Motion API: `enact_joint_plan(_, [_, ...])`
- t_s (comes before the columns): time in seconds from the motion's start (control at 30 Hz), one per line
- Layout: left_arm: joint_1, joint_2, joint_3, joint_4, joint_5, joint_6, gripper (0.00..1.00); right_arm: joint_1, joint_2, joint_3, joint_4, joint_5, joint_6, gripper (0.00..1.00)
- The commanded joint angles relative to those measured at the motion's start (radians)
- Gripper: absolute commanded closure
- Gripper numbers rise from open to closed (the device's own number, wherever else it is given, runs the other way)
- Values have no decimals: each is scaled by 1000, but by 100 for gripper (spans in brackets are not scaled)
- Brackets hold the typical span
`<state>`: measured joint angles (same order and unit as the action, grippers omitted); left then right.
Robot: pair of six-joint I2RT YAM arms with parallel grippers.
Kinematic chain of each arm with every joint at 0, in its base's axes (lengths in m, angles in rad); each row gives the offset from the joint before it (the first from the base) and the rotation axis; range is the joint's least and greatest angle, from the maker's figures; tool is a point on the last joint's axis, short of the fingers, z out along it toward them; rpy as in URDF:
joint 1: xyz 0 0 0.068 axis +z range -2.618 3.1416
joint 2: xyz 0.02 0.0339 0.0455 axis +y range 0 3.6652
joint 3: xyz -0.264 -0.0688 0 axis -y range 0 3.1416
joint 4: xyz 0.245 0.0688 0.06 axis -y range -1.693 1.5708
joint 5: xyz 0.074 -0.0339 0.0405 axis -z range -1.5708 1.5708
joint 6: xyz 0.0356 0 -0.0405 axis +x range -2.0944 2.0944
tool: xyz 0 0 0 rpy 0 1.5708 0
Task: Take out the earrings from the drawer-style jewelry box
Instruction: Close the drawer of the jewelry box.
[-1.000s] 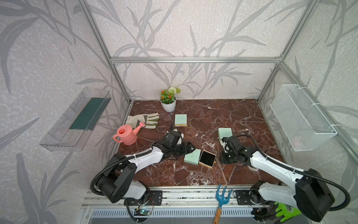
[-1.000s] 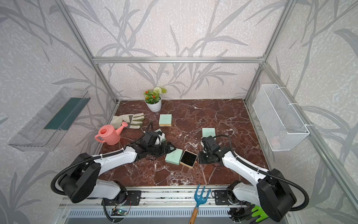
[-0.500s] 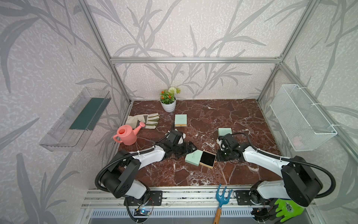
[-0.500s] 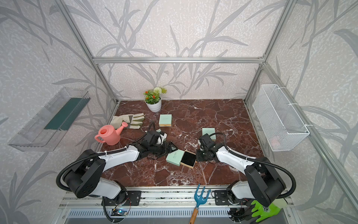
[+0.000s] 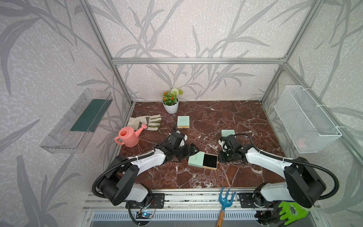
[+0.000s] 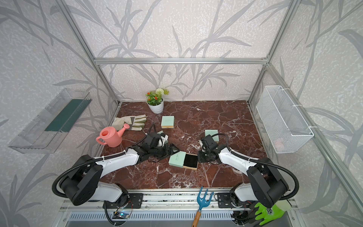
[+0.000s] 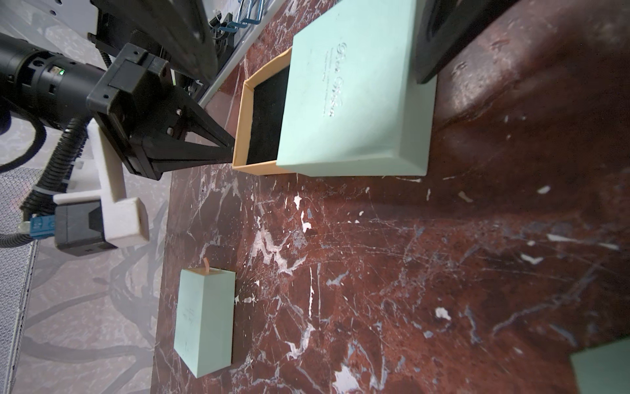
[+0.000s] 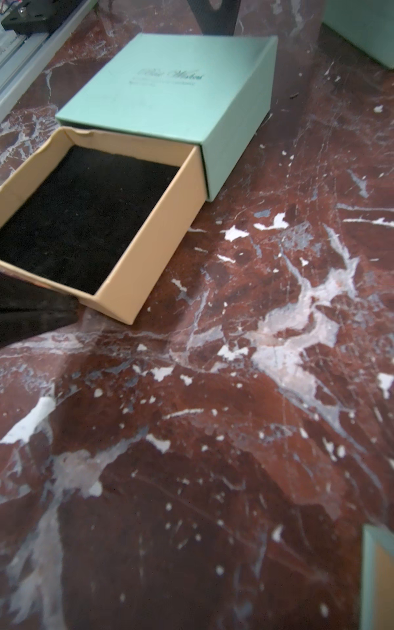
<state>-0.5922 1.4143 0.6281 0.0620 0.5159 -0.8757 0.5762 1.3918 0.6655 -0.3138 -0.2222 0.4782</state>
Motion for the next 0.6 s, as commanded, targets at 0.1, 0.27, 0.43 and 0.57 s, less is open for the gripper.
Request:
enact_joint_plan(0.1, [3, -18, -37, 5, -8, -18, 10, 7, 24, 34, 37, -6, 15, 95])
enact_joint_plan(0.27, [1, -15, -57, 26, 17, -27, 10, 8, 16, 32, 9, 20, 19, 95])
enact_joint_plan(0.43, [0, -57, -63, -31, -13, 4, 10, 10, -92, -15, -39, 63, 10, 89])
enact_joint_plan(0.57, [1, -60, -64, -35, -4, 12, 10, 27, -167, -28, -63, 32, 11, 75])
